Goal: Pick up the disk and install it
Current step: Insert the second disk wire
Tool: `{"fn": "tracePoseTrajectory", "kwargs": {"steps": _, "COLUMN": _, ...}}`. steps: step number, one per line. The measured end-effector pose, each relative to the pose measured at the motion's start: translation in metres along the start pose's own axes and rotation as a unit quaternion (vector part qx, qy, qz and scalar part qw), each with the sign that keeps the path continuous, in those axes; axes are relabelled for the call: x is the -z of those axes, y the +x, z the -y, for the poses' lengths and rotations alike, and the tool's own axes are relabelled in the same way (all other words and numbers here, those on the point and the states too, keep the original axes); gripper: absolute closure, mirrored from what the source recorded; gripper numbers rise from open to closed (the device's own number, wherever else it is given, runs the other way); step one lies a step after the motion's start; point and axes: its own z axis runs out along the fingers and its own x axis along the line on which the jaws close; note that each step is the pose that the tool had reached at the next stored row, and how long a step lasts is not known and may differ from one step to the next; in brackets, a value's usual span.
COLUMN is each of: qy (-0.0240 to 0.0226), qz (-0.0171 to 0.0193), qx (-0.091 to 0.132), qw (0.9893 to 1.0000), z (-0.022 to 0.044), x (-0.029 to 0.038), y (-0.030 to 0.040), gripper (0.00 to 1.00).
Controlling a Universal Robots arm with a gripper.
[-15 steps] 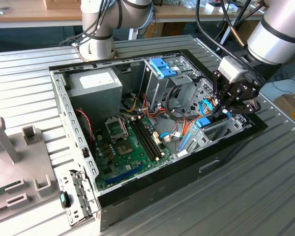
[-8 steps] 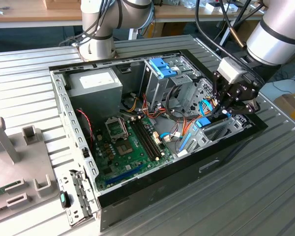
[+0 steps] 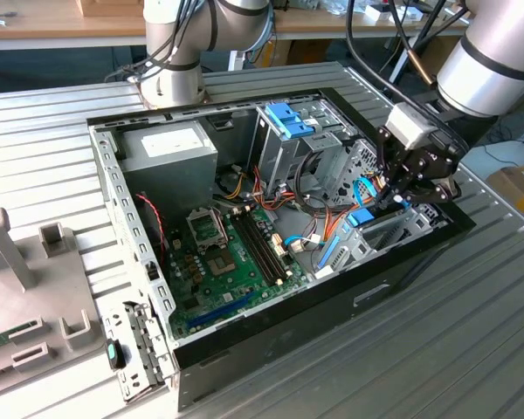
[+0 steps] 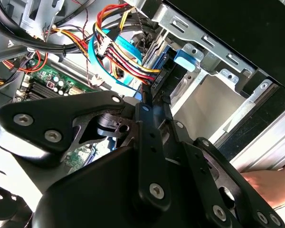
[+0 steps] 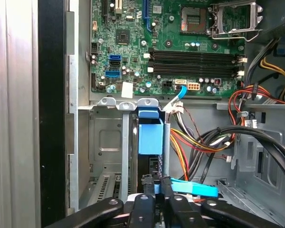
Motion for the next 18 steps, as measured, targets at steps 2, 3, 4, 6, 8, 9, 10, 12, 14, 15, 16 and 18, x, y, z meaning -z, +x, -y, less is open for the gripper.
{"fn": "tracePoseTrajectory", "kwargs": {"steps": 2, "qy": 0.0, "qz": -0.0001, "qx": 0.0, "qw": 1.0, "z": 0.0, "x": 0.0, "y": 0.0, "gripper": 0.76}}
{"fn": "tracePoseTrajectory", "kwargs": {"steps": 3, "qy": 0.0, "qz": 0.0, "qx": 0.0, "qw": 1.0, "z": 0.0, "x": 0.0006, "y": 0.0, "gripper": 0.76}}
{"fn": "tracePoseTrajectory", "kwargs": {"steps": 4, "qy": 0.0, "qz": 0.0002, "qx": 0.0, "qw": 1.0, "z": 0.0001, "x": 0.0014, "y": -0.0001, "gripper": 0.76}}
{"fn": "tracePoseTrajectory", "kwargs": {"steps": 6, "qy": 0.0003, "qz": 0.0, "qx": 0.0, "qw": 1.0, "z": 0.0002, "x": 0.0071, "y": -0.0005, "gripper": 0.76}}
{"fn": "tracePoseTrajectory", "kwargs": {"steps": 8, "qy": 0.0003, "qz": 0.001, "qx": 0.0, "qw": 1.0, "z": 0.0004, "x": 0.01, "y": -0.0018, "gripper": 0.76}}
{"fn": "tracePoseTrajectory", "kwargs": {"steps": 9, "qy": 0.0004, "qz": 0.0043, "qx": 0.0, "qw": 1.0, "z": 0.0003, "x": 0.0102, "y": -0.002, "gripper": 0.76}}
{"fn": "tracePoseTrajectory", "kwargs": {"steps": 10, "qy": 0.0005, "qz": 0.0081, "qx": 0.0, "qw": 1.0, "z": 0.0003, "x": 0.0102, "y": -0.0021, "gripper": 0.76}}
{"fn": "tracePoseTrajectory", "kwargs": {"steps": 12, "qy": 0.0005, "qz": 0.0101, "qx": 0.0, "qw": 0.9999, "z": 0.0003, "x": 0.0101, "y": -0.002, "gripper": 0.76}}
{"fn": "tracePoseTrajectory", "kwargs": {"steps": 14, "qy": 0.0005, "qz": 0.0103, "qx": 0.0, "qw": 0.9999, "z": 0.0006, "x": 0.0168, "y": -0.0026, "gripper": 0.76}}
{"fn": "tracePoseTrajectory", "kwargs": {"steps": 15, "qy": 0.0005, "qz": 0.0103, "qx": 0.0, "qw": 0.9999, "z": 0.0007, "x": 0.0195, "y": -0.0029, "gripper": 0.76}}
{"fn": "tracePoseTrajectory", "kwargs": {"steps": 16, "qy": 0.0006, "qz": 0.0102, "qx": 0.0, "qw": 0.9999, "z": 0.001, "x": 0.0247, "y": -0.0037, "gripper": 0.76}}
{"fn": "tracePoseTrajectory", "kwargs": {"steps": 18, "qy": 0.0007, "qz": 0.0102, "qx": 0.0, "qw": 0.9999, "z": 0.0011, "x": 0.0301, "y": -0.0048, "gripper": 0.76}}
